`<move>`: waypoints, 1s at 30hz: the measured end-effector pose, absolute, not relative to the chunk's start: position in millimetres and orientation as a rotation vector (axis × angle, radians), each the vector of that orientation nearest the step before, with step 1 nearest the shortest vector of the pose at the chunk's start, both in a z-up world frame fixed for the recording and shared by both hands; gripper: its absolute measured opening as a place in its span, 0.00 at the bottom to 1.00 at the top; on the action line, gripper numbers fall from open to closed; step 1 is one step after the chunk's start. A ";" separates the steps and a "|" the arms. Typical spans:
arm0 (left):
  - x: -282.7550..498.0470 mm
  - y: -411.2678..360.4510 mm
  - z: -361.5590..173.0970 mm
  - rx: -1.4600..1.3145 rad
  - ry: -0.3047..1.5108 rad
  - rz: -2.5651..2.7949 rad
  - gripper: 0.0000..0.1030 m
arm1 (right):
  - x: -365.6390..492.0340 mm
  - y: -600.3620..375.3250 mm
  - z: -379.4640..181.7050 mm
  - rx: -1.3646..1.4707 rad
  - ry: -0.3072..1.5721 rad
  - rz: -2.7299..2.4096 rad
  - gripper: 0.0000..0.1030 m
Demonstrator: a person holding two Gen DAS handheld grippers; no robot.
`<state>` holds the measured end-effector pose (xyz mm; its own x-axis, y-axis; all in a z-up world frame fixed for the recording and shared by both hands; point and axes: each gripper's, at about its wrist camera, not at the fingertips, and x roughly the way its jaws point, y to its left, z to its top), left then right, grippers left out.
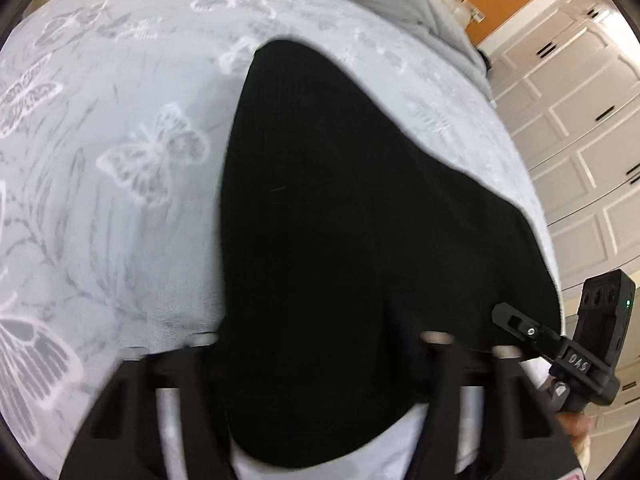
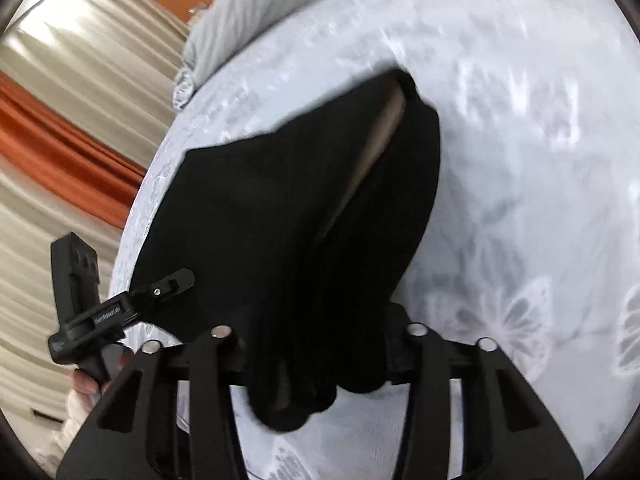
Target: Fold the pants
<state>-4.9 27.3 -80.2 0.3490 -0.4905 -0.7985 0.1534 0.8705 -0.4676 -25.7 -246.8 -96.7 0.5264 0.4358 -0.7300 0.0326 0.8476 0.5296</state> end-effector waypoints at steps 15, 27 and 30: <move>16.1 22.8 104.1 -0.260 0.741 -0.565 0.22 | -9.8 -243.7 81.4 0.402 0.586 0.387 0.36; 212.4 1.5 73.7 -0.175 0.556 -0.456 0.25 | 203.3 -280.3 43.4 0.455 0.465 0.404 0.37; 253.9 -6.3 8.3 -0.136 0.619 -0.426 0.26 | 248.6 -280.4 -22.0 0.466 0.562 0.362 0.37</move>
<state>253.9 -6.3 8.3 0.7314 -0.4260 -0.5326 0.3458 0.9047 -0.2488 248.6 -280.4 -22.0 0.7886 0.4473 -0.4219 -0.1999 0.8354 0.5120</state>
